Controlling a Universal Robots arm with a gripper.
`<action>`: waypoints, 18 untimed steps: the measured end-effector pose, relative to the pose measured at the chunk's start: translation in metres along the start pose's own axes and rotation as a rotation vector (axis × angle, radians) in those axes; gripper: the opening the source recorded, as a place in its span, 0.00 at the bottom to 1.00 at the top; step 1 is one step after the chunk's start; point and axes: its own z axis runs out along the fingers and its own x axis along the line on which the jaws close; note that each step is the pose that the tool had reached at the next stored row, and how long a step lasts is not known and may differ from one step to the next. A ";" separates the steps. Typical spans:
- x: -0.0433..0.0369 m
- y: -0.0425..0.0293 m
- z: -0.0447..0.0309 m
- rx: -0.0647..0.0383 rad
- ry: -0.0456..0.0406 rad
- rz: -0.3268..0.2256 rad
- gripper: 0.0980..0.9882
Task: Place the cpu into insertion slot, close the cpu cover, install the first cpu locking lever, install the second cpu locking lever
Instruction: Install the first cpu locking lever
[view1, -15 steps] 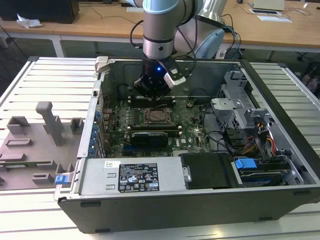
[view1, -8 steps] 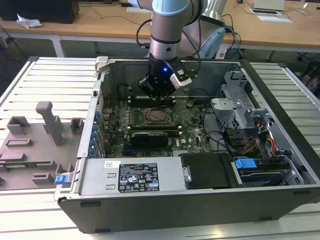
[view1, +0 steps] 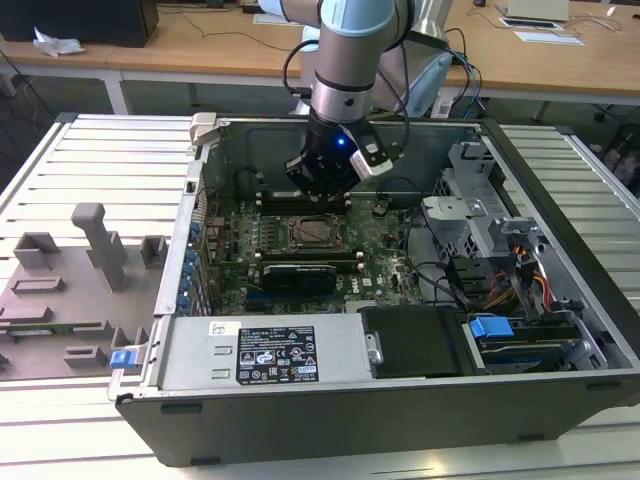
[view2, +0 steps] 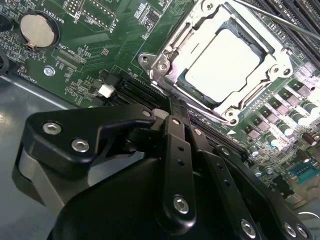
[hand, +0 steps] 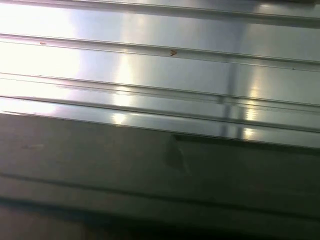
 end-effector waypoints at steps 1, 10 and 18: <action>-0.0003 -0.0003 0.0003 0.000 0.0006 0.000 0.01; -0.0006 -0.0057 0.0014 -0.010 0.0015 -0.001 0.01; -0.0013 -0.0058 -0.0064 -0.011 0.0027 -0.001 0.01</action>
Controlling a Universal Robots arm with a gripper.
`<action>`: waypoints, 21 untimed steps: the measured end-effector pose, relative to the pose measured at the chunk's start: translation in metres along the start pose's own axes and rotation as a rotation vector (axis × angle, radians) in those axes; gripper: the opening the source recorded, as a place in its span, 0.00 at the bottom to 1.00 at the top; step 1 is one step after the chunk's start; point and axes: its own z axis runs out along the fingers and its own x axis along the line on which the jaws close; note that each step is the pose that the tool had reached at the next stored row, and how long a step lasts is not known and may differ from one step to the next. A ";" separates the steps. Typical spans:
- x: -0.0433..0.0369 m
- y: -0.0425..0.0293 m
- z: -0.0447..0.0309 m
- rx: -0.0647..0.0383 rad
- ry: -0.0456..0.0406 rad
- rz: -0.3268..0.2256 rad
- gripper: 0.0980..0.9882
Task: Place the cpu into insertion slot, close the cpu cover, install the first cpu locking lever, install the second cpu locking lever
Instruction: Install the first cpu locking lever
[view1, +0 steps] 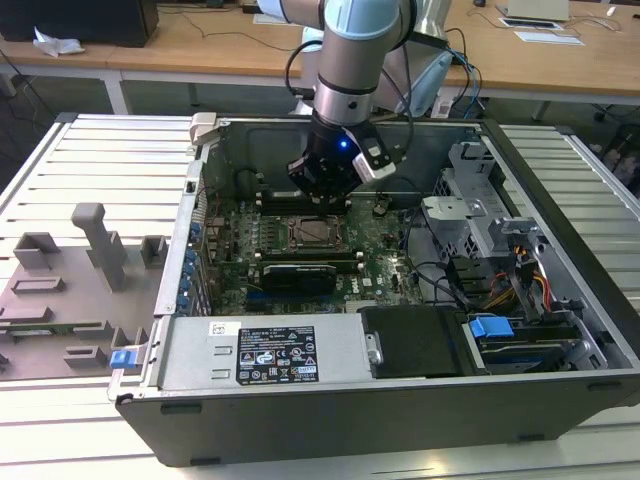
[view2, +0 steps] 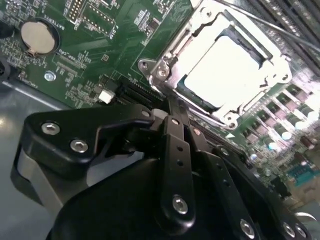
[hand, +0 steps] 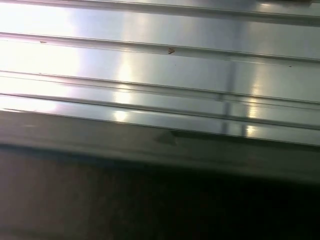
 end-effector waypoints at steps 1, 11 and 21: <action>0.0001 0.0001 -0.0020 0.000 -0.0001 0.000 0.01; 0.0059 -0.0349 -0.0042 0.005 0.0006 0.000 0.01; 0.0086 -0.0354 -0.0405 0.006 0.0006 0.000 0.01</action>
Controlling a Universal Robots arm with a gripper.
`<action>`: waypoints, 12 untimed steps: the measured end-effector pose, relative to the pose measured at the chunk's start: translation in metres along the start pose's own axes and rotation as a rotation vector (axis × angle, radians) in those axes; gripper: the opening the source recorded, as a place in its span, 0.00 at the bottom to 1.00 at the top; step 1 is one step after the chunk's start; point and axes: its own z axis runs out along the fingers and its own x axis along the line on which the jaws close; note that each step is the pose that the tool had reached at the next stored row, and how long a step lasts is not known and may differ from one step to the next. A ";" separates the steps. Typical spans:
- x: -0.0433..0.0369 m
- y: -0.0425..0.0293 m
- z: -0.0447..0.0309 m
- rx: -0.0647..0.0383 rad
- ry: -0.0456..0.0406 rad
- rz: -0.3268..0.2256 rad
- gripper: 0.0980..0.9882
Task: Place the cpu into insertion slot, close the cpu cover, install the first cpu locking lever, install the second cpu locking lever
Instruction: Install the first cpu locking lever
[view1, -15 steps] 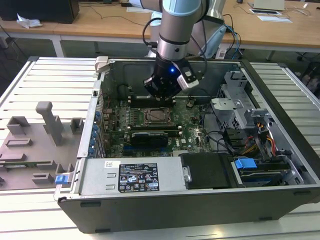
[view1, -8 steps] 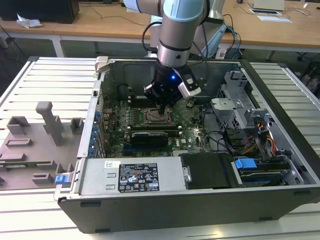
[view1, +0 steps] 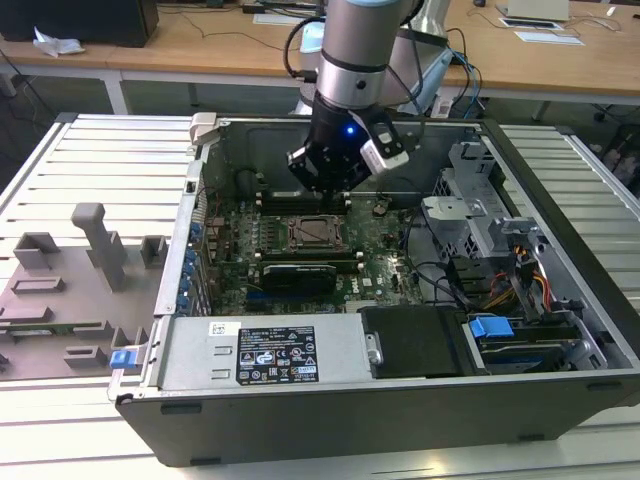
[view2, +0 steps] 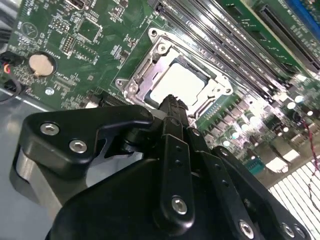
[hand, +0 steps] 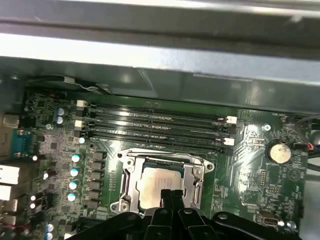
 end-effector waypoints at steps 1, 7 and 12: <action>0.0003 0.0000 -0.0043 0.000 0.0000 0.000 0.01; 0.0013 0.0003 -0.0183 0.000 0.0000 0.000 0.01; 0.0013 0.0003 -0.0189 0.000 0.0000 0.000 0.01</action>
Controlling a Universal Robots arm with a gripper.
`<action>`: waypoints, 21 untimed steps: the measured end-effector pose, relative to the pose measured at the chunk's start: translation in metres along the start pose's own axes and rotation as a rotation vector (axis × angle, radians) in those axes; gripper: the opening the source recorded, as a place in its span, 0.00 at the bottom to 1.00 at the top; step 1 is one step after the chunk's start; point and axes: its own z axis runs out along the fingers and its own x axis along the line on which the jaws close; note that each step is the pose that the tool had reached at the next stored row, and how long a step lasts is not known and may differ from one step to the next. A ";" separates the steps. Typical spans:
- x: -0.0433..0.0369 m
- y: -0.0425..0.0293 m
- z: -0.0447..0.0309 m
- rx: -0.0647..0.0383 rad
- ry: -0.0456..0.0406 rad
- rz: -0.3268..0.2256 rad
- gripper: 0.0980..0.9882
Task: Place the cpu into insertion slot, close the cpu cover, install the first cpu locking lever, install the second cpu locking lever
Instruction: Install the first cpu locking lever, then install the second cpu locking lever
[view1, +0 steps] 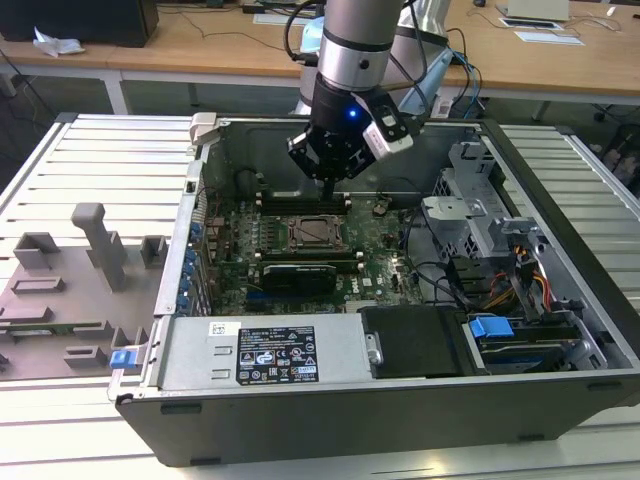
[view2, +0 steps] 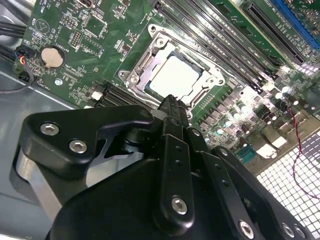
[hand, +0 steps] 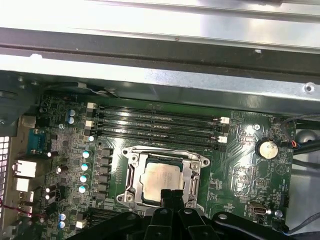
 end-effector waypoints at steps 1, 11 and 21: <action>0.0000 0.0000 0.0000 0.000 0.0000 0.000 0.01; 0.0001 -0.0004 -0.0005 0.000 0.0002 0.000 0.01; 0.0063 -0.0547 0.0026 -0.065 -0.0073 -0.005 0.01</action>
